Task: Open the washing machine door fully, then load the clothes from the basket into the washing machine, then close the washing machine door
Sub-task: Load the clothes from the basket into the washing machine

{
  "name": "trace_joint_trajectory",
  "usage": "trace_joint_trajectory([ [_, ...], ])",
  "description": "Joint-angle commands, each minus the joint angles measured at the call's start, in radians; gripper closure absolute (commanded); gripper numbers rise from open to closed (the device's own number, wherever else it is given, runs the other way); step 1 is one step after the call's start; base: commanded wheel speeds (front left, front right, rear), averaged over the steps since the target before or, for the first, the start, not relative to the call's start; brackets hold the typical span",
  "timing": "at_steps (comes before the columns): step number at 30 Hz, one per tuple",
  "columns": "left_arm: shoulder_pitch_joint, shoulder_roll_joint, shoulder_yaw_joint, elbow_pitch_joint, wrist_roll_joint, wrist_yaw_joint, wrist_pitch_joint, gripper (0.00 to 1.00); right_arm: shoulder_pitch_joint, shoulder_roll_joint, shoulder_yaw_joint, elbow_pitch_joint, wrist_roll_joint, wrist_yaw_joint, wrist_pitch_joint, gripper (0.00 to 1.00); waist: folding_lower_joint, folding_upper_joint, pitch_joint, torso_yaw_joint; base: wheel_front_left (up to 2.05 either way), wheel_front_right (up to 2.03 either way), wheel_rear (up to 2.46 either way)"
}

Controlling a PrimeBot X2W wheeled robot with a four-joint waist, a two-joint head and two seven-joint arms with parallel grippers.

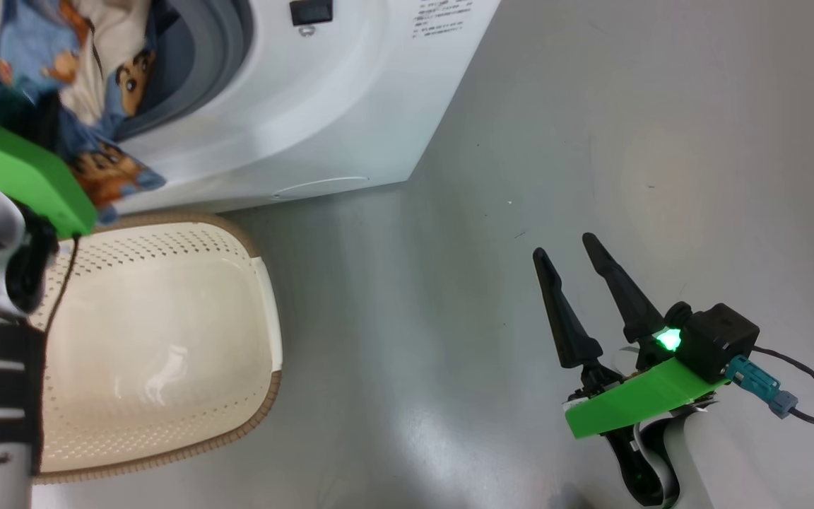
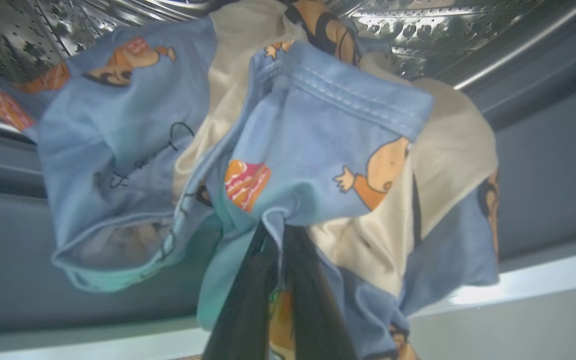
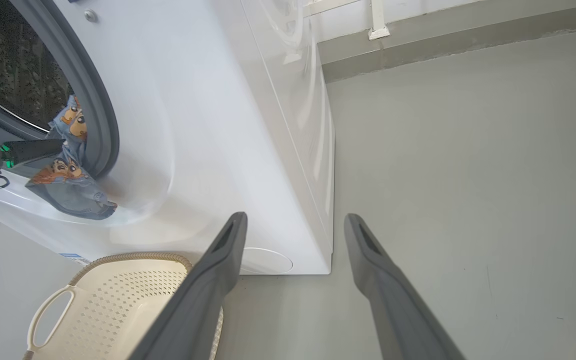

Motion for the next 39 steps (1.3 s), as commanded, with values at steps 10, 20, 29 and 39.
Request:
trace_joint_trajectory([
  [10,-0.105,0.092,0.012,0.003,0.072,0.047,-0.091,1.00,0.006,0.005,0.024,-0.023,0.013,0.003,-0.005,0.00,0.0000,-0.0001,0.001,0.004,0.00,0.00,0.00],
  [20,-0.216,0.107,0.016,0.039,0.082,0.071,-0.165,1.00,0.003,0.005,0.022,-0.031,0.020,0.003,-0.005,0.00,0.0000,-0.0001,0.030,-0.006,0.00,0.00,0.00],
  [29,-0.284,0.130,0.019,0.117,0.079,0.076,-0.208,1.00,-0.009,0.005,0.023,-0.043,0.030,0.003,-0.005,0.00,0.0000,-0.0001,0.097,-0.022,0.00,0.00,0.00],
  [39,-0.392,0.141,-0.003,0.132,0.092,0.069,-0.275,1.00,-0.024,0.005,0.036,-0.057,0.040,0.003,-0.005,0.00,0.0000,-0.0001,0.175,-0.032,0.00,0.00,0.00],
])
